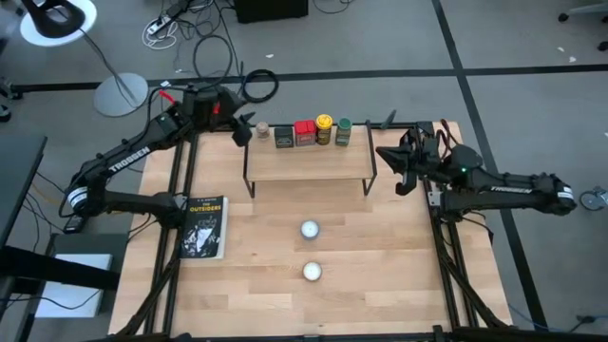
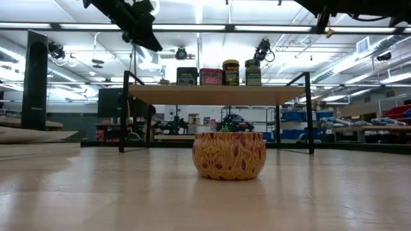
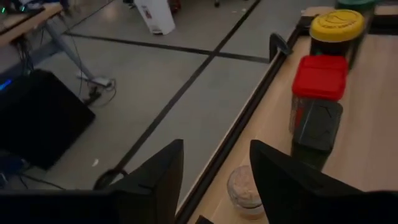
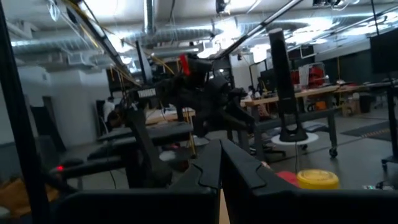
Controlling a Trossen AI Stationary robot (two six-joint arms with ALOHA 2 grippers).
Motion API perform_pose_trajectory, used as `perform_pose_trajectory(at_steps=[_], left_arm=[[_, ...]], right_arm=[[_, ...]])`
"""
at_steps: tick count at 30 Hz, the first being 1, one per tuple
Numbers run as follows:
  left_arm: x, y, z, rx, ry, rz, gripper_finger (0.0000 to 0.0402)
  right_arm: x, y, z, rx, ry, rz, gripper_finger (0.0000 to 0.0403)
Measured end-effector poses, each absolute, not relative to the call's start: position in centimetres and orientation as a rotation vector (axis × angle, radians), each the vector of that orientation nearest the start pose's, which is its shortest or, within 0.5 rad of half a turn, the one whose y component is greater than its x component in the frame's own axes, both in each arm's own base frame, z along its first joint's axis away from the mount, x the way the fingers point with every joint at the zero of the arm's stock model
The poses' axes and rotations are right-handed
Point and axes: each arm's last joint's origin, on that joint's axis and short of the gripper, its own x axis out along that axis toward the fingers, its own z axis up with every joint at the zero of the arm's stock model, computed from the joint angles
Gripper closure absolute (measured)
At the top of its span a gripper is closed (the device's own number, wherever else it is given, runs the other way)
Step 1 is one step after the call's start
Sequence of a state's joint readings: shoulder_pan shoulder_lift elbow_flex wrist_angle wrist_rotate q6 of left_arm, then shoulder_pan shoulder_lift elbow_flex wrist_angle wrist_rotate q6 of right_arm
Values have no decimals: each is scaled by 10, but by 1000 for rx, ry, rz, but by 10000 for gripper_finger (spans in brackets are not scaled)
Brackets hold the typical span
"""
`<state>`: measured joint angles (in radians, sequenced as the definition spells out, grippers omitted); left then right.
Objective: Shelf spices
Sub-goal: Remove the brown seasoning bottle from the shelf
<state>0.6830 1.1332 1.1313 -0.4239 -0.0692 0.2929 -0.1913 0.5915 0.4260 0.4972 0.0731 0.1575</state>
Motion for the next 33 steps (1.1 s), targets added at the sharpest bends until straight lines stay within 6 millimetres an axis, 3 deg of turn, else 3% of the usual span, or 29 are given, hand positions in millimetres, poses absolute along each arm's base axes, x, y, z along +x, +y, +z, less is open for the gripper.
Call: perform_pose_trajectory(at_steps=[7, 15, 21, 26, 33], left_arm=[[191, 159, 357, 222, 673, 682, 177], [223, 180, 363, 165, 889, 629, 117], [240, 184, 369, 207, 959, 573, 106], [242, 180, 364, 173, 1051, 482, 105], [240, 177, 361, 127, 1073, 424, 89]], right_arm=[[143, -30, 306, 139, -414, -237, 395], [142, -30, 308, 107, -441, -245, 395], [142, -30, 309, 29, -437, -255, 384], [143, -29, 308, -7, -423, -235, 328], [144, -30, 308, -32, -418, -241, 202]])
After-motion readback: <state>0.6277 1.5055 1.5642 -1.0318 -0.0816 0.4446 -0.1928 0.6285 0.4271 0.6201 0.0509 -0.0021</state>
